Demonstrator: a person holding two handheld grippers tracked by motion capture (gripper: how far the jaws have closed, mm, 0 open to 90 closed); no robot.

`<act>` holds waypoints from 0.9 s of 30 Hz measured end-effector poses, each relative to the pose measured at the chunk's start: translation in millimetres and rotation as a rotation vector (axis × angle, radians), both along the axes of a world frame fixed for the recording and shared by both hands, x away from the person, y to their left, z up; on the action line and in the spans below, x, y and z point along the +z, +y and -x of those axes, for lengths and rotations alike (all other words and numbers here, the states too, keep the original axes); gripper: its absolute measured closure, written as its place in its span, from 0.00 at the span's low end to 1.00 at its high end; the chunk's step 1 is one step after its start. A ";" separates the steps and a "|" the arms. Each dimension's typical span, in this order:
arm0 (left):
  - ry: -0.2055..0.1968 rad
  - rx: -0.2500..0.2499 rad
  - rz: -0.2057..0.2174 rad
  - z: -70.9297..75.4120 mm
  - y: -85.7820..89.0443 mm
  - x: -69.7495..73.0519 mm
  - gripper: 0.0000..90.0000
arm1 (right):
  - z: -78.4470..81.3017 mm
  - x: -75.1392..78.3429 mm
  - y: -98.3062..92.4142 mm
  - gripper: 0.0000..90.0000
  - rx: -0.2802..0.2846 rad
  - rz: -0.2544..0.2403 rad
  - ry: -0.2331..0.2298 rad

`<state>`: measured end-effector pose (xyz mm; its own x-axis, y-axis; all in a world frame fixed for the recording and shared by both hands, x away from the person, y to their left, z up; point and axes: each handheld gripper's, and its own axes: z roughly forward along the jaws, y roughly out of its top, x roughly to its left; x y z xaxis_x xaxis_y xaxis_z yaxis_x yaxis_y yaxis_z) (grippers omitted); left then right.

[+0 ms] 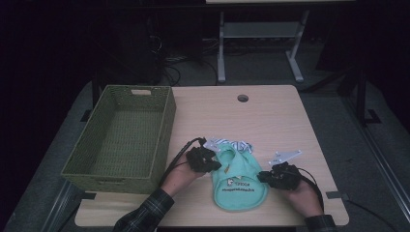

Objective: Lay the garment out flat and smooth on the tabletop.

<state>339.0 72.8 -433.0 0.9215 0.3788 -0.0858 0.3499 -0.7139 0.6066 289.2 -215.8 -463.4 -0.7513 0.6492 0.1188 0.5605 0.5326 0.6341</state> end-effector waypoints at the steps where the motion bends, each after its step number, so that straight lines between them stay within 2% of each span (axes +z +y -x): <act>1: -0.004 -0.005 -0.002 0.9 0.1 0.8 0.99 | 0.0 0.0 0.1 0.88 0.000 0.000 0.000; 6: -0.003 -0.020 0.012 2.7 0.5 3.5 0.99 | 0.2 0.0 0.4 0.88 -0.001 0.004 -0.004; 9: 0.003 -0.010 0.048 4.0 -0.8 5.8 0.99 | 0.9 0.1 1.4 0.87 0.005 0.008 -0.012; 12: 0.001 -0.029 0.048 3.5 -2.1 8.6 0.99 | 1.1 0.1 2.5 0.85 0.013 0.008 -0.012; 17: -0.004 -0.029 0.080 4.4 -2.0 12.4 0.99 | 2.2 0.6 4.6 0.82 0.021 0.007 -0.008; 19: -0.006 -0.013 0.098 3.7 0.9 16.7 1.00 | 2.1 0.4 4.4 0.82 0.023 0.006 -0.010; 25: 0.003 -0.005 0.089 2.3 6.3 19.1 1.00 | 2.2 0.6 3.7 0.80 0.026 0.012 -0.017; 27: 0.001 0.012 0.096 2.5 4.6 15.4 0.93 | 2.5 1.4 3.2 0.77 0.030 0.005 -0.012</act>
<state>336.5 77.4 -417.5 0.9170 0.3794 -0.1233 0.3587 -0.6487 0.6712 286.7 -212.6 -461.9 -0.7720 0.6266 0.1067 0.5365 0.5523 0.6381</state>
